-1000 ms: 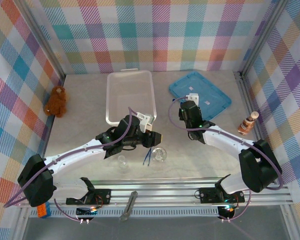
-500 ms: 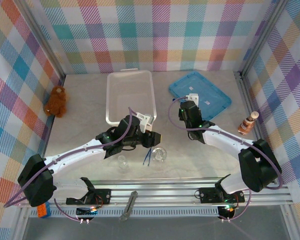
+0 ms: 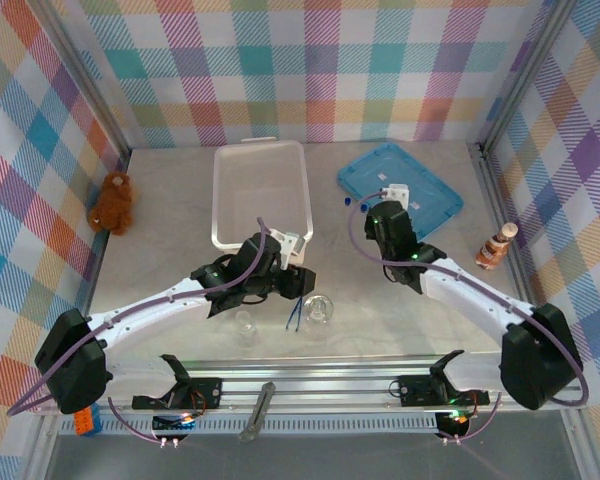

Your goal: Organize the chemistry lab equipment

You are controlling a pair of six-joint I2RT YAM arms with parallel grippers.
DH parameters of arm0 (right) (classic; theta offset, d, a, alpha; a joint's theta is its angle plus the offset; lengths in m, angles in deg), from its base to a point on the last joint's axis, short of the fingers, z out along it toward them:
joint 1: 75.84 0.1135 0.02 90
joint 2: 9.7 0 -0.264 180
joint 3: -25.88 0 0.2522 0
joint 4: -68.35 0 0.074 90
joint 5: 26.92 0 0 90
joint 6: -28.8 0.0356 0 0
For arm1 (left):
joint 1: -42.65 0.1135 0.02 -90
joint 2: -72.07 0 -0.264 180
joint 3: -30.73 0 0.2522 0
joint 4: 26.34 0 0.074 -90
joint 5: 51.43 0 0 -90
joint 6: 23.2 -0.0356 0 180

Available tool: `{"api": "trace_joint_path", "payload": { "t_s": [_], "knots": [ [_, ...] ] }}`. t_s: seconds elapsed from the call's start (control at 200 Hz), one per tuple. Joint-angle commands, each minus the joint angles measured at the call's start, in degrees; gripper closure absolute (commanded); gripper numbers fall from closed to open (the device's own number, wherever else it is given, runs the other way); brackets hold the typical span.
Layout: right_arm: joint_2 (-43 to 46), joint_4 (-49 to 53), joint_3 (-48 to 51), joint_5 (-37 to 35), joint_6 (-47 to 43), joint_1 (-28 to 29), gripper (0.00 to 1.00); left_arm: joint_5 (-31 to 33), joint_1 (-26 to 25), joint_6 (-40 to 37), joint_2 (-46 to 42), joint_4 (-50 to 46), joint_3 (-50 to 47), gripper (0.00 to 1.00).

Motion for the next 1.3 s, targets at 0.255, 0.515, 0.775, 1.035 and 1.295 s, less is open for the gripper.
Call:
{"api": "trace_joint_path", "payload": {
  "t_s": [0.255, 0.515, 0.775, 1.035, 1.295],
  "knots": [
    [9.74, 14.38, -2.19, 4.16, 5.70, 1.51, 0.65, 2.37, 0.70, -1.01, -2.39, -3.64, -1.02, 0.55],
    [12.79, 20.29, -1.82, 9.93, 6.66, 3.45, 0.62, 3.13, -0.79, -3.44, -2.85, -4.71, -1.02, 0.55],
    [9.94, 24.80, -0.75, 13.88, 9.72, 5.76, 0.53, 9.87, -8.58, -7.24, 0.43, -9.20, 2.55, 0.56],
    [9.83, 25.49, 2.84, 16.08, 12.53, 6.16, 0.45, 14.07, -13.67, -7.92, 5.36, -9.45, 4.32, 0.55],
    [10.35, 25.35, 4.65, 15.79, 13.29, 6.33, 0.43, 17.20, -15.57, -8.38, 10.65, -9.49, 7.13, 0.55]
  ]
}}
